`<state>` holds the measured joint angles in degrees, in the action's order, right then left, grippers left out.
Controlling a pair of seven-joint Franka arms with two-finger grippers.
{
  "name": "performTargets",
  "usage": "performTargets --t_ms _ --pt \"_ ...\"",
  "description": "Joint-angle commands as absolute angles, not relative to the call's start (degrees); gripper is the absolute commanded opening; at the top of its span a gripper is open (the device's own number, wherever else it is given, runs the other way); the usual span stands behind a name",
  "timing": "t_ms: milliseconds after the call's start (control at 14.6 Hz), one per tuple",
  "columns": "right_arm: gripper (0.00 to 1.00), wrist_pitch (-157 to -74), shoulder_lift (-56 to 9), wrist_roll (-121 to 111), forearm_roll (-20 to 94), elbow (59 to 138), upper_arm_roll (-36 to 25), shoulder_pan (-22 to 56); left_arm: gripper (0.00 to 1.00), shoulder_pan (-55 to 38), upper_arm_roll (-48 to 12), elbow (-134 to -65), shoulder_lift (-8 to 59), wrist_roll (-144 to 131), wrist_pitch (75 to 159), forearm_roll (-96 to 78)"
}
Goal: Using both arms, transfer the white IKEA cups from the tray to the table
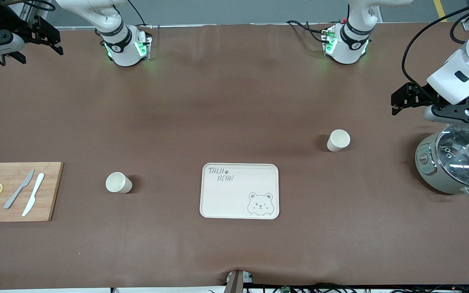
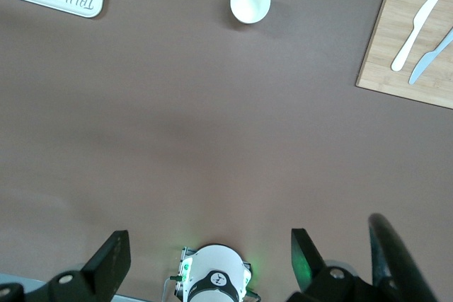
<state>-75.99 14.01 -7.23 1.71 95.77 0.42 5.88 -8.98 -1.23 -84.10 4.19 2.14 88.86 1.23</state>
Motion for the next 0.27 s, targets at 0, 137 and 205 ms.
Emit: performTargets --t_ms 0,137,205 --pt "1.00 -78.22 15.21 -6.24 1.67 97.29 0.26 6.15 1.00 -8.70 -1.14 -82.71 4.75 2.46 88.86 0.35" --pt "1.00 -79.27 14.77 -5.45 1.67 97.29 0.26 6.15 1.00 -8.70 -1.14 -82.71 4.66 2.37 88.86 0.35" --pt "1.00 -79.45 14.59 -5.36 1.67 97.38 0.26 6.15 1.00 -8.70 -1.14 -82.71 4.66 2.46 88.86 0.35"
